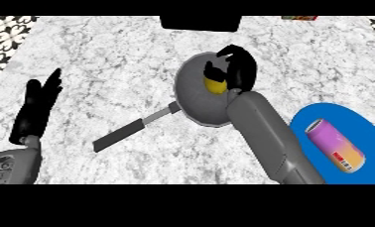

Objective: Pick the lemon from the plate and place it in the pan

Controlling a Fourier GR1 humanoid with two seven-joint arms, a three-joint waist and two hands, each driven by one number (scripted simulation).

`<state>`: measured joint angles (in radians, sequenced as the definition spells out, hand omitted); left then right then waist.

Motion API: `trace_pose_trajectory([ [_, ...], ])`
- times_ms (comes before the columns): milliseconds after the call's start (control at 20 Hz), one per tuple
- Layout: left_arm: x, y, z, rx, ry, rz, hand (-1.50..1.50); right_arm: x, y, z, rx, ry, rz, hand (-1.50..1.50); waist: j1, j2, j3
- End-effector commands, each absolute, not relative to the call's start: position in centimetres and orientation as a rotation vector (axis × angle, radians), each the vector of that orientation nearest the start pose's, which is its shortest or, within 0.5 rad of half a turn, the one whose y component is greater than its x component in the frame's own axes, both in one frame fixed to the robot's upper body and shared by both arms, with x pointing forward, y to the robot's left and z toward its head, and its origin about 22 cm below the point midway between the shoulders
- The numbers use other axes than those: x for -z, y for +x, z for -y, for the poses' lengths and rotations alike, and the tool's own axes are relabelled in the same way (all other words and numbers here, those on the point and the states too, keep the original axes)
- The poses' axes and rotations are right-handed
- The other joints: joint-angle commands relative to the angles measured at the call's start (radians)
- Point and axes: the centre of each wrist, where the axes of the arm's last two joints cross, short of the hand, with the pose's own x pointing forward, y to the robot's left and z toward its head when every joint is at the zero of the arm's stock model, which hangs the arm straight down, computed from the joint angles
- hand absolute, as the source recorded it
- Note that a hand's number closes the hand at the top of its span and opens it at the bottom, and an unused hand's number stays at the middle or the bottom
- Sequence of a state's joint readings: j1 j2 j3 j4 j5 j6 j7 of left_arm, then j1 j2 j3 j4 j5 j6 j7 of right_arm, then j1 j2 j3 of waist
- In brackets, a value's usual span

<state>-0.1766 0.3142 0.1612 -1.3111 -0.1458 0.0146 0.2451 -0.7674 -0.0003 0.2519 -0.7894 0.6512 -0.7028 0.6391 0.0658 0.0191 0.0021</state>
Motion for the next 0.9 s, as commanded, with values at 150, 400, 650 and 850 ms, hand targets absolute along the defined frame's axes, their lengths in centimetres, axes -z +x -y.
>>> trace_pose_trajectory([
  [150, -1.4, 28.8, -31.4, 0.165, 0.441, 1.251, 0.0, -0.2, 38.9, 9.7, -0.189, -0.82, 1.298, -1.5, 0.021, 0.006, 0.001],
  [400, -0.9, 29.1, -31.2, 0.169, 0.438, 1.249, 0.0, -1.5, 39.7, 9.5, -0.074, -0.795, 1.425, -1.5, 0.026, 0.012, 0.001],
  [650, -2.2, 29.7, -33.0, 0.145, 0.45, 1.254, 0.0, -2.7, 40.3, 9.4, 0.068, -0.837, 1.539, -1.5, 0.003, 0.005, 0.0],
  [850, -2.0, 28.0, -34.8, 0.139, 0.471, 1.229, 0.0, -2.1, 39.9, 10.0, 0.184, -0.86, 1.542, -1.5, -0.014, -0.007, 0.0],
])
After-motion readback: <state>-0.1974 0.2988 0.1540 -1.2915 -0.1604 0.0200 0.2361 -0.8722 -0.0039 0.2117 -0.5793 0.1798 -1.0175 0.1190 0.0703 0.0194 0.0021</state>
